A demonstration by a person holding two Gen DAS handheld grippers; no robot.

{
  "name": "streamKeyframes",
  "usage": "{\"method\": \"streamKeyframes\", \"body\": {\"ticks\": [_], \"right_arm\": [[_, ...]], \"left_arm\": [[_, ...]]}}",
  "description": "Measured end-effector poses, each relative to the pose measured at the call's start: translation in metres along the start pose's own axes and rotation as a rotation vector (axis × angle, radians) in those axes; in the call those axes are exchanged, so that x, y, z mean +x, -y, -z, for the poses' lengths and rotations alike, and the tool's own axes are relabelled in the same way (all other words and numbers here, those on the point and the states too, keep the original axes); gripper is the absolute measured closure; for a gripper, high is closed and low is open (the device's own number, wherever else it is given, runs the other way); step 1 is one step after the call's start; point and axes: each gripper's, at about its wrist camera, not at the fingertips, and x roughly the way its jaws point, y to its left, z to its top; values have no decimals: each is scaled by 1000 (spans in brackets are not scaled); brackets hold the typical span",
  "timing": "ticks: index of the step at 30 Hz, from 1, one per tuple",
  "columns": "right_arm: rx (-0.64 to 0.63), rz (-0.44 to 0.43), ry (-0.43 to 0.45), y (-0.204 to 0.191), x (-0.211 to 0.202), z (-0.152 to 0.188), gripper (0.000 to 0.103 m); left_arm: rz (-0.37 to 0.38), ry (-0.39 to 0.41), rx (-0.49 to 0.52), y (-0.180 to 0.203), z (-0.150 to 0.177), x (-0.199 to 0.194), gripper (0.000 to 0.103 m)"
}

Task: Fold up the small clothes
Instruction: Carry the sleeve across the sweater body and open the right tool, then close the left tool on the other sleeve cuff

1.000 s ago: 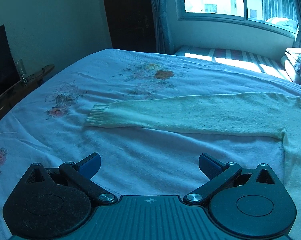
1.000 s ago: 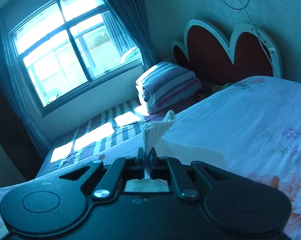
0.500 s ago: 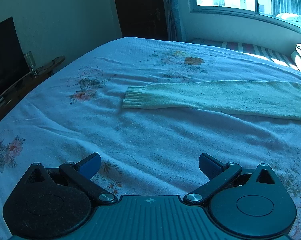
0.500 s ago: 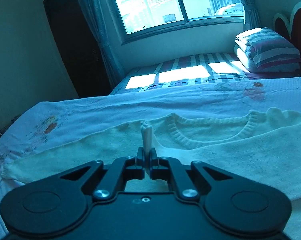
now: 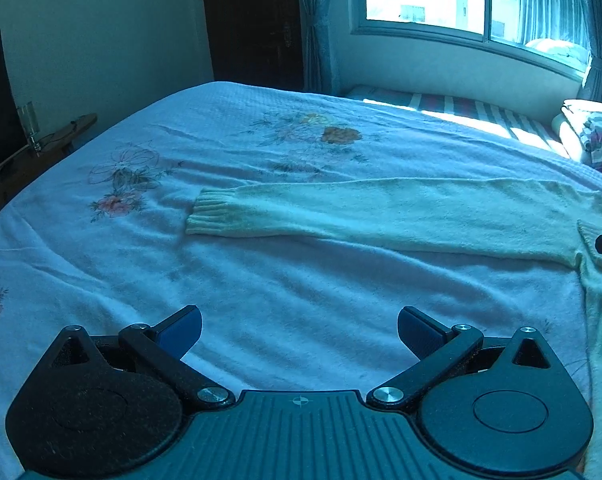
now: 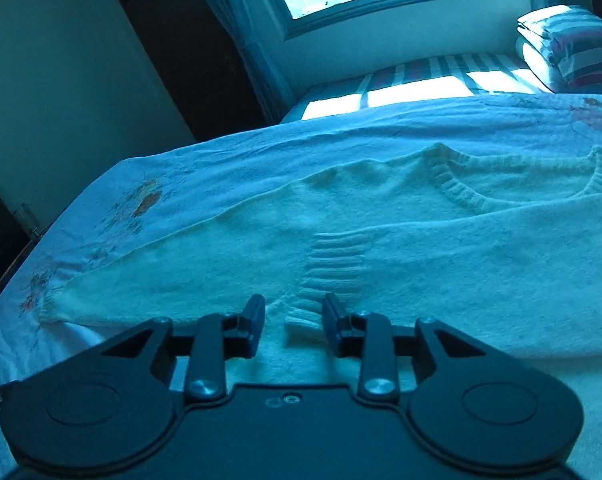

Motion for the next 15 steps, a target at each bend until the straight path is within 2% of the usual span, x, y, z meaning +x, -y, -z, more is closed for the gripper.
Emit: {"method": "streamKeyframes", "body": {"ticks": [2, 5, 10, 12, 13, 14, 15], "right_arm": [[-14, -13, 44, -4, -19, 1, 78], [19, 78, 118, 11, -59, 0, 77], [94, 226, 187, 54, -124, 2, 77], [133, 270, 205, 72, -147, 6, 77], [147, 293, 215, 80, -157, 8, 77], [160, 312, 223, 88, -167, 10, 77], [177, 326, 228, 97, -176, 13, 77]], "left_arm": [[68, 10, -16, 17, -10, 2, 0], [182, 28, -18, 59, -27, 5, 0], [377, -21, -34, 143, -43, 19, 0], [422, -46, -40, 169, -44, 23, 1], [465, -69, -55, 184, -44, 25, 12], [500, -95, -68, 195, -42, 26, 38], [531, -133, -87, 205, -41, 31, 45]]}}
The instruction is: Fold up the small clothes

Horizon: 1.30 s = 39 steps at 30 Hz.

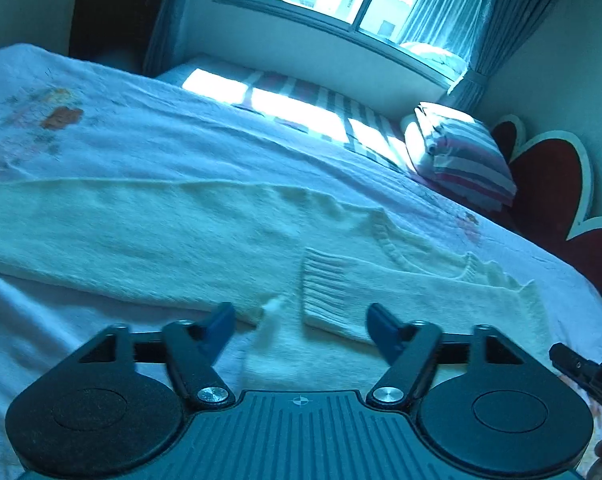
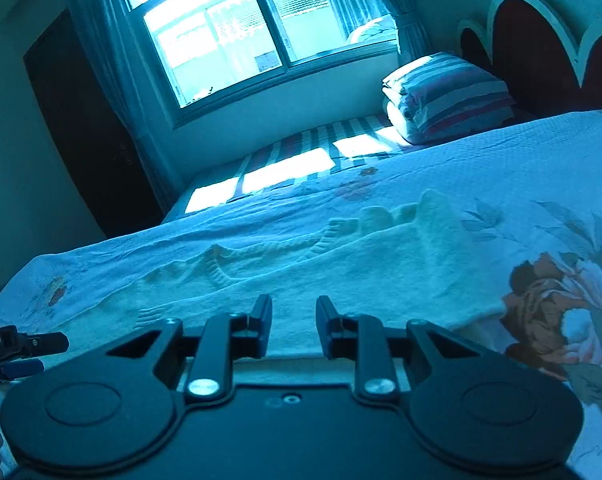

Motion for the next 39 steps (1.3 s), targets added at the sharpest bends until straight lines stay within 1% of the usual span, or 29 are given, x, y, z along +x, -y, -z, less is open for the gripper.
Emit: {"method": "streamKeyframes", "body": {"ticks": [2, 4, 6, 9, 11, 13, 15, 16, 18, 19, 21, 24, 28, 33, 35, 36, 39], "right_arm": [[38, 22, 2, 23, -9, 1, 77], [60, 36, 2, 37, -15, 2, 77], [79, 42, -3, 51, -20, 4, 77], [86, 39, -9, 65, -25, 6, 77], [88, 39, -11, 73, -26, 7, 77], [96, 43, -12, 80, -26, 7, 77], [106, 53, -10, 86, -23, 6, 77], [113, 59, -8, 89, -21, 5, 77], [124, 73, -2, 96, -19, 2, 81], [125, 80, -2, 99, -17, 0, 82], [132, 93, -2, 103, -13, -4, 87], [138, 99, 15, 108, -10, -9, 89], [170, 96, -3, 115, 0, -8, 87], [160, 81, -11, 112, 11, -9, 86], [157, 79, -16, 111, 16, -9, 86], [154, 78, -23, 111, 19, -9, 87], [131, 117, -109, 113, 40, -2, 88]], "left_arm": [[24, -46, -62, 5, 5, 16, 46], [49, -74, -132, 5, 10, 30, 46], [65, -82, -192, 3, 13, 39, 46], [83, -71, -239, 1, 13, 49, 47], [111, -73, -274, -1, 12, 57, 61], [134, -82, -313, -2, 12, 67, 66], [135, -83, -310, -1, 14, 80, 79], [120, -81, -299, -1, 14, 84, 99], [128, -72, -302, -1, 14, 87, 100], [124, -51, -276, 1, 12, 82, 100], [124, -1, -227, 3, 6, 68, 100], [91, 36, -190, -2, -2, 59, 100], [51, -2, -160, -10, -5, 67, 100], [26, 42, -154, -17, 0, 55, 100], [15, 26, -128, -17, 4, 56, 100], [12, 32, -124, -18, 5, 57, 100], [-1, 64, -156, -23, 6, 52, 100]]}}
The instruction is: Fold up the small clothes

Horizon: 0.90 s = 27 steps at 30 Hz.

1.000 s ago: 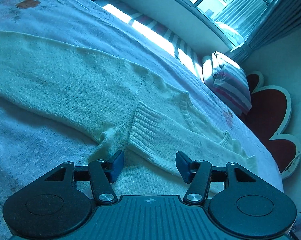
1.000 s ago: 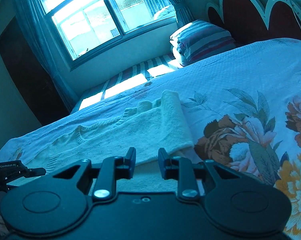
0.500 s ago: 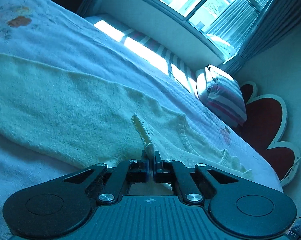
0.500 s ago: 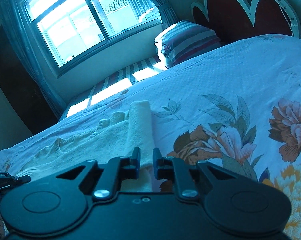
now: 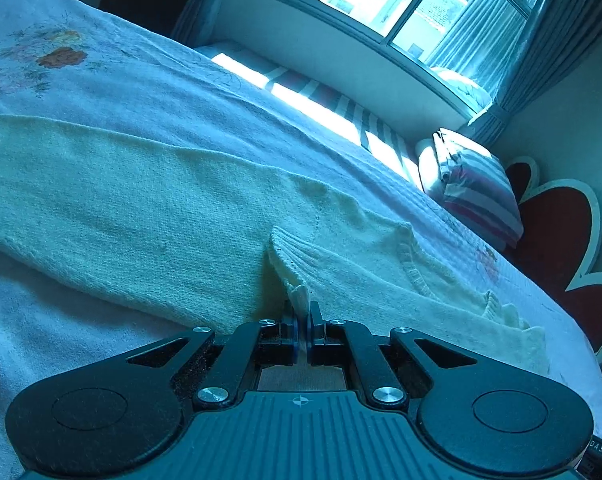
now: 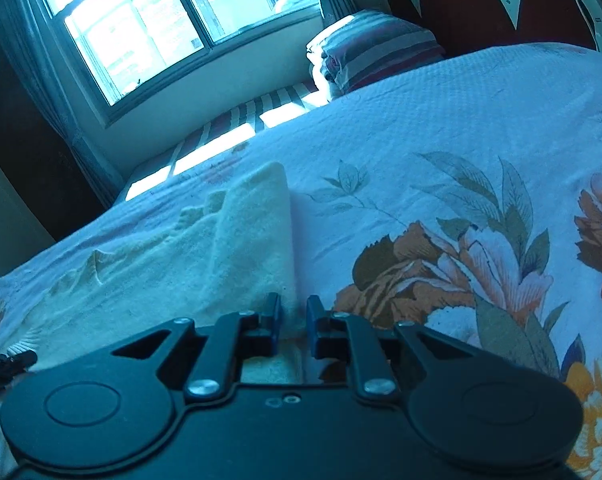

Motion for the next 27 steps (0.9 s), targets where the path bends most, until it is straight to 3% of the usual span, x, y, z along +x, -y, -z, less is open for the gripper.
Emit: {"method": "streamKeyframes", "body": {"ticks": [5, 8, 11, 17, 21, 24, 25, 27], "right_arm": [[17, -43, 77, 2, -17, -6, 87], [-17, -7, 1, 3, -1, -4, 88], [-27, -29, 23, 2, -1, -6, 87], [-63, -43, 86, -7, 17, -45, 85], [-89, -40, 95, -12, 42, -67, 77], [-99, -34, 70, -15, 63, -79, 77], [-93, -38, 53, -13, 71, -80, 77], [-91, -15, 13, -10, 86, -79, 91]], "left_arm": [[-9, -15, 31, 1, 0, 5, 100], [-9, -17, 21, -1, 0, 6, 100], [-15, -24, 54, 1, 1, 6, 100], [-8, -21, 63, 2, -3, 2, 99], [-14, -18, 57, 1, -1, 5, 100], [-8, 14, 48, 1, 3, 0, 100], [-5, 31, 51, 2, 4, -4, 100], [-2, 60, 27, 1, 9, -10, 100]]}}
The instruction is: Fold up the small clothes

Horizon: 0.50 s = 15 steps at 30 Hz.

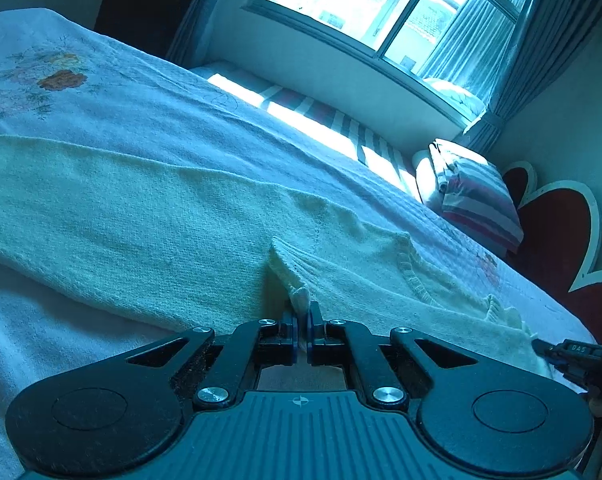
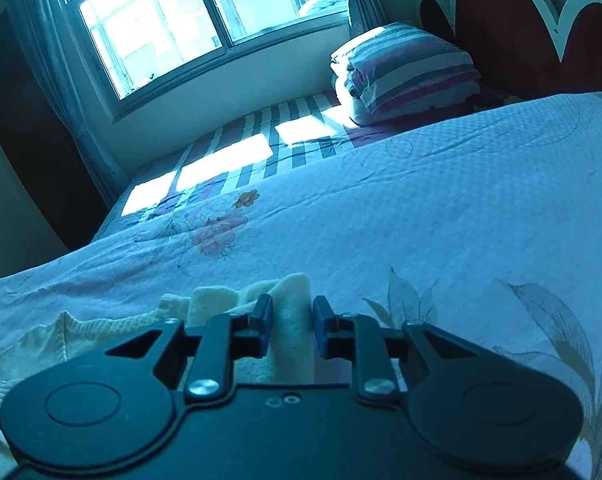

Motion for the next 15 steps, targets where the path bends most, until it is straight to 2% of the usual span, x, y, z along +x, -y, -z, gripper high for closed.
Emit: {"method": "streamKeyframes", "body": {"ticks": [1, 4, 7, 8, 12, 15], "right_arm": [[-1, 19, -16, 2, 6, 2, 92], [-7, 20, 9, 2, 7, 8, 93], [-2, 9, -1, 3, 2, 6, 86], [6, 11, 8, 4, -3, 5, 80], [-1, -24, 67, 5, -37, 3, 79], [-41, -60, 81, -2, -53, 12, 80]], "left_arm": [[-15, -3, -3, -1, 3, 0, 100], [-19, -8, -12, -6, 10, 3, 100], [-12, -34, -26, -7, 3, 3, 99], [-10, -35, -27, -8, 0, 1, 99], [-54, 30, 31, 0, -12, -14, 99], [-81, 65, 81, 9, -26, -8, 99]]}}
